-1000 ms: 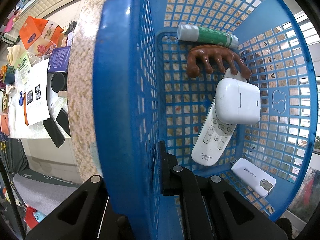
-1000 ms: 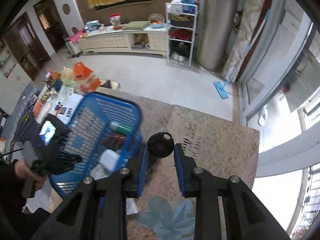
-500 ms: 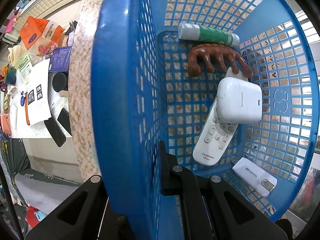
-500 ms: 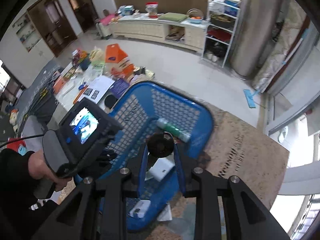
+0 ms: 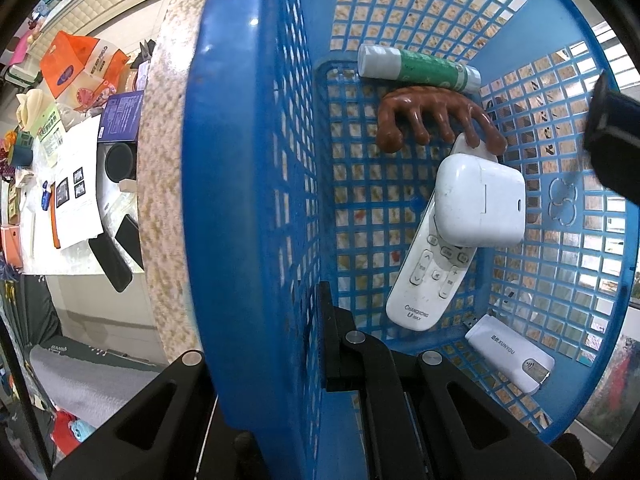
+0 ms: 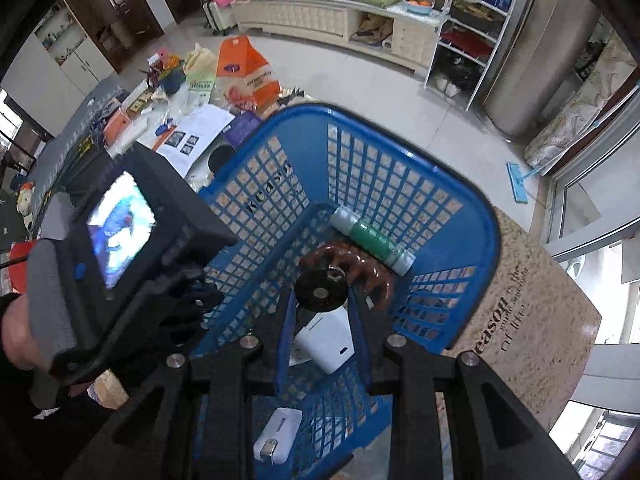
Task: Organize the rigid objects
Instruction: 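Carry the key into the basket and open the right gripper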
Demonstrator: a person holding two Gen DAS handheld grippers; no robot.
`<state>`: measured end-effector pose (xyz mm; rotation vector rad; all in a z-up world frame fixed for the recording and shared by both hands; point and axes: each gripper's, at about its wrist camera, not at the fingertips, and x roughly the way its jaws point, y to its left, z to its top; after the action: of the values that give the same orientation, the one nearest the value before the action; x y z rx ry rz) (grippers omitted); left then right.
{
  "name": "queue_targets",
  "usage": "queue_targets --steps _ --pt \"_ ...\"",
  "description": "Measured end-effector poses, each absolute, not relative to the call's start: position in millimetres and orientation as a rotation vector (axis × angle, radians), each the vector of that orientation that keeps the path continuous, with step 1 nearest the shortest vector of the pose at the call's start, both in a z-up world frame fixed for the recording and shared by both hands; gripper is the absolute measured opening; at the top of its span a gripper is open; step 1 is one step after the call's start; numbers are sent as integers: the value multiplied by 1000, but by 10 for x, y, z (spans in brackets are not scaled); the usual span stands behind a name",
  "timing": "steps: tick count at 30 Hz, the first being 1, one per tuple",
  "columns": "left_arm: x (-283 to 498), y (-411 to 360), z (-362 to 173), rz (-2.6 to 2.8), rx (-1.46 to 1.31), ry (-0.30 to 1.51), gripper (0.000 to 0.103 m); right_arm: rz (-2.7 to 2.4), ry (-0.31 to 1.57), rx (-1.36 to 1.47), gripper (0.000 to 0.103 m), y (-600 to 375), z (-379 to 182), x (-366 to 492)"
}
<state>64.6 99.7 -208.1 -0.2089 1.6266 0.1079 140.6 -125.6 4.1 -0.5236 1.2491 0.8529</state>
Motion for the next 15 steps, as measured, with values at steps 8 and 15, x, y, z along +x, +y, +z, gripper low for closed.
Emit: queue_targets --steps 8,15 --pt "651 1010 -2100 103 -215 1629 4 845 1303 -530 4 -1181 -145 1485" --pt "650 1036 -2099 103 -219 1628 4 850 1272 -509 4 -1270 -7 1470"
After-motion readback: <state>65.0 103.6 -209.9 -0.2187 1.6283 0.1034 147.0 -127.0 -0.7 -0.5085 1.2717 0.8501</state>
